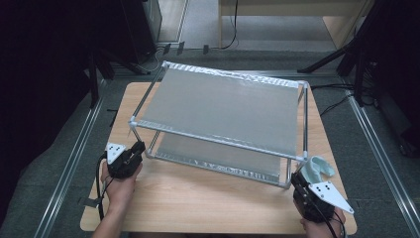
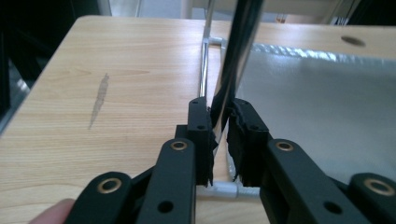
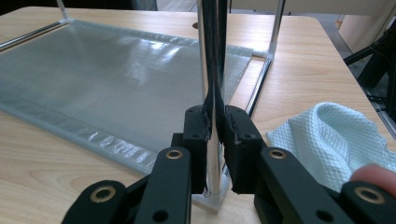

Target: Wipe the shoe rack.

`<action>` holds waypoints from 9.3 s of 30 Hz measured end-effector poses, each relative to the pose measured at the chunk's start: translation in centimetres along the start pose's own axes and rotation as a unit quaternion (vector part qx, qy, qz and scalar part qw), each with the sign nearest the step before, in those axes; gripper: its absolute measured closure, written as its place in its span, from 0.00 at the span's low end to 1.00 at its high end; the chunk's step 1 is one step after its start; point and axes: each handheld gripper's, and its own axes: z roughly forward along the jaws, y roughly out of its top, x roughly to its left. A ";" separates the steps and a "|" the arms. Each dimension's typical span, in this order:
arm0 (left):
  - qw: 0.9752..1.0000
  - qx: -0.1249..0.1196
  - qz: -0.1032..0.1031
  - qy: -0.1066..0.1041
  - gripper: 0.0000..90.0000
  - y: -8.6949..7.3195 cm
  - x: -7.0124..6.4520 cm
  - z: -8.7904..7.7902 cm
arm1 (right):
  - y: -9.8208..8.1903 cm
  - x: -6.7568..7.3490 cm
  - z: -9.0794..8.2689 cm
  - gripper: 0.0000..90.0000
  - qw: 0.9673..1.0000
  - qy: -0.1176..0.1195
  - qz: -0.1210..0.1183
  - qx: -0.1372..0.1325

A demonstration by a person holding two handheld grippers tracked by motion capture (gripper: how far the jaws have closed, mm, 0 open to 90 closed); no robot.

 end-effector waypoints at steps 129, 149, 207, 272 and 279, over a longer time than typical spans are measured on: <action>0.994 -0.020 0.035 -0.097 0.81 -6.7 0.5 -12.1 | 2.7 -8.1 5.2 0.59 0.991 0.054 -0.003 0.123; 0.995 -0.015 0.033 -0.095 0.80 -6.8 0.3 -11.7 | 1.1 -8.3 11.2 0.26 0.983 0.078 -0.087 0.142; 0.994 -0.019 0.055 -0.095 0.89 -6.5 -0.4 -12.0 | 1.0 -3.4 7.8 0.87 0.984 0.098 -0.070 0.130; 0.991 -0.036 0.048 -0.117 0.84 -6.2 -0.4 -12.4 | 1.3 6.9 11.9 0.83 0.986 -0.007 -0.133 0.097; 0.989 -0.034 0.065 -0.128 0.89 -6.3 -1.0 -12.5 | 0.9 5.3 12.4 0.85 0.988 0.017 -0.098 0.121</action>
